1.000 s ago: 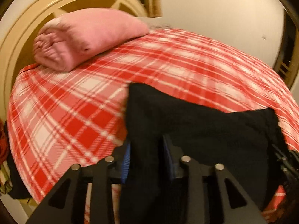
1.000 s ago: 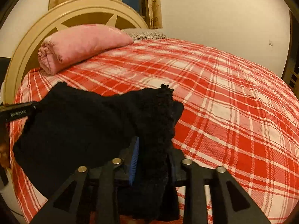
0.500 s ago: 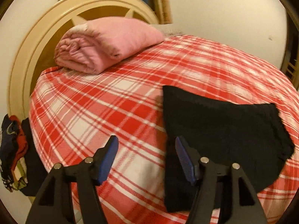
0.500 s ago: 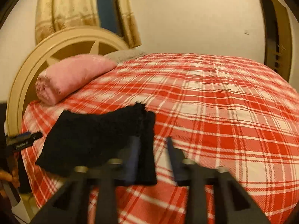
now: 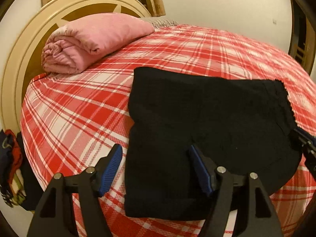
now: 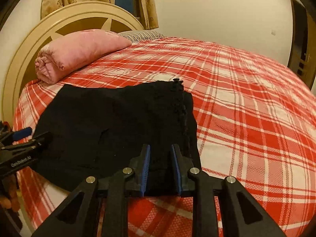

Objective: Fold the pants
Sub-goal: 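Lower the folded pants onto the bed and open both tools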

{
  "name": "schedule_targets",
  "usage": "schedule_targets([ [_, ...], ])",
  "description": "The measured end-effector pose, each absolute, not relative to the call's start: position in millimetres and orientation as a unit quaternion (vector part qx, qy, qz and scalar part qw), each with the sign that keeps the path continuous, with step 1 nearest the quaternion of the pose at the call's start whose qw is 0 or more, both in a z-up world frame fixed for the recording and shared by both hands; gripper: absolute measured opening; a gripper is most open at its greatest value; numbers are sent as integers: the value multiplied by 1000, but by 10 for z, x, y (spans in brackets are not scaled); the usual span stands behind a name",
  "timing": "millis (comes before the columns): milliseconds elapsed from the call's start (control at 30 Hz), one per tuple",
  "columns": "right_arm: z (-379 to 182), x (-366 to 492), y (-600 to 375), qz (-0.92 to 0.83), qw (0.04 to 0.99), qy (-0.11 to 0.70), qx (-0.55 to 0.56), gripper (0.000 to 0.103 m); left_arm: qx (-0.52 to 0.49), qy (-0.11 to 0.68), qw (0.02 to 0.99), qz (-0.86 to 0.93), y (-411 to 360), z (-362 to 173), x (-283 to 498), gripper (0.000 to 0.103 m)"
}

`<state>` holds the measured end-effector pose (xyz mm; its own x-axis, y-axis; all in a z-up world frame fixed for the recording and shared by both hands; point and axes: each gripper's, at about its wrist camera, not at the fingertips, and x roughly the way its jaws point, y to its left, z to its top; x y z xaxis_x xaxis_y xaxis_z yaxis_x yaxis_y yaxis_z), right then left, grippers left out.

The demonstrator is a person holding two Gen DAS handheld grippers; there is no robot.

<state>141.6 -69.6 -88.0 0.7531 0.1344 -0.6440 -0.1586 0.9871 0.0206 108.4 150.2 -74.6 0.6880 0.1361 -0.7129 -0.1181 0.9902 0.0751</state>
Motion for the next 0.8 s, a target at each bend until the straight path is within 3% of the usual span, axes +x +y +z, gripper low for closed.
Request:
schedule_targets([
  [200,-903,1407,-676,71,940,334,-27,28,-9,383,921,75,1568,-795,1078,88],
  [233,-898,1403,-683,65,940,334,-27,43,-14,382,921,75,1575,-803,1072,89],
  [267,-898,1416,-721,43,939,340,-24,68,-20,384,920,74,1590,-805,1067,89],
  [333,-879,1385,-863,20,936,353,8,77,-29,392,917,69,1606,-782,1046,89],
  [433,-813,1123,-1092,16,930,353,98,77,-19,395,916,63,1600,-723,950,89],
  [800,-914,423,-992,26,924,371,87,77,1,374,926,47,1472,-625,445,89],
])
